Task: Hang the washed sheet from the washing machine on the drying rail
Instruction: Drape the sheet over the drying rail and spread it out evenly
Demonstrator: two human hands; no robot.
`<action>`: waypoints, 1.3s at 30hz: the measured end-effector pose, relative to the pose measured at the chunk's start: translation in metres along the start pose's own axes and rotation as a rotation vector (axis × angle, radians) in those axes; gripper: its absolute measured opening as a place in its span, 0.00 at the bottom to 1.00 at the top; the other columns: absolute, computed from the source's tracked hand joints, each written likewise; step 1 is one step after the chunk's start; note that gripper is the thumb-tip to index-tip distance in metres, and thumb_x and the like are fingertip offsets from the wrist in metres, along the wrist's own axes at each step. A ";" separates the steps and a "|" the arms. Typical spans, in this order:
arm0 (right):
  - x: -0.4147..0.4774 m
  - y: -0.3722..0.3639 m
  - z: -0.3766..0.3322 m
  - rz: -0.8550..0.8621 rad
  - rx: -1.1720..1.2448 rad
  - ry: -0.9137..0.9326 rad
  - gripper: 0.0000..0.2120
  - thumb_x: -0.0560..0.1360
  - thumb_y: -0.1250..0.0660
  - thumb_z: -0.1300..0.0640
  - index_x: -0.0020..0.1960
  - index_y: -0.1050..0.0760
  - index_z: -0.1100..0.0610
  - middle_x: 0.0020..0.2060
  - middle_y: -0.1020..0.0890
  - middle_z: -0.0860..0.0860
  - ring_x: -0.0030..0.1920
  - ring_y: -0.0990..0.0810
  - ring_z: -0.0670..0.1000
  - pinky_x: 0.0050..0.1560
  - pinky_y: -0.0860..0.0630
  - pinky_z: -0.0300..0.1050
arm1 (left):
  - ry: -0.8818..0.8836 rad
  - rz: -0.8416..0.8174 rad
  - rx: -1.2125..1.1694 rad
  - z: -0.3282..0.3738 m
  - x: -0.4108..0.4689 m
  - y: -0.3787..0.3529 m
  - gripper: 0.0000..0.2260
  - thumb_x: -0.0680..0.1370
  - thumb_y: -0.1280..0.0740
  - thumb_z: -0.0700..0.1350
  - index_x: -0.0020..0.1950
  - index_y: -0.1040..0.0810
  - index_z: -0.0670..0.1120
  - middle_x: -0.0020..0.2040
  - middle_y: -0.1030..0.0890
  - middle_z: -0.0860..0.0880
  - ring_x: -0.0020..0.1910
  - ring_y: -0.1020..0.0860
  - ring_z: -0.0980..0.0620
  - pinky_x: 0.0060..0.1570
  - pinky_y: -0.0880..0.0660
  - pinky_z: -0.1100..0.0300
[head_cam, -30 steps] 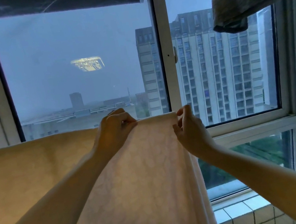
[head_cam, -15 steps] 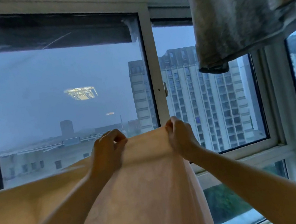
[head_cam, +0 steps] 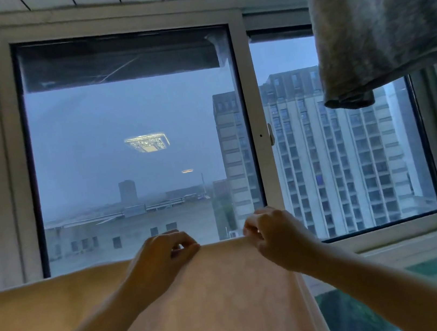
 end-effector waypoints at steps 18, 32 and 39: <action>0.023 -0.059 -0.108 -0.033 0.039 0.227 0.14 0.79 0.40 0.46 0.59 0.26 0.53 0.51 0.19 0.48 0.45 0.19 0.50 0.49 0.21 0.49 | 0.208 0.117 0.246 -0.086 -0.089 0.108 0.14 0.74 0.30 0.51 0.59 0.23 0.53 0.48 0.23 0.59 0.46 0.24 0.61 0.50 0.26 0.64; 0.077 -0.107 -0.220 -0.077 0.245 0.192 0.16 0.77 0.37 0.47 0.60 0.26 0.55 0.54 0.22 0.52 0.51 0.22 0.50 0.51 0.22 0.49 | 0.060 0.154 0.357 -0.134 -0.123 0.164 0.08 0.73 0.30 0.43 0.52 0.17 0.45 0.46 0.17 0.50 0.44 0.20 0.57 0.49 0.24 0.64; 0.091 -0.136 -0.262 -0.045 0.200 0.144 0.07 0.77 0.36 0.52 0.52 0.22 0.52 0.50 0.21 0.50 0.49 0.22 0.50 0.51 0.23 0.52 | 0.075 0.122 0.238 -0.172 -0.131 0.187 0.06 0.75 0.31 0.44 0.51 0.19 0.46 0.44 0.20 0.53 0.41 0.24 0.62 0.44 0.27 0.74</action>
Point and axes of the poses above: each hand's wrist, its own x-axis towards the middle knuckle, its own y-axis out of the back of the hand, z = x × y, the point moved 10 cm from there along x, towards the middle knuckle
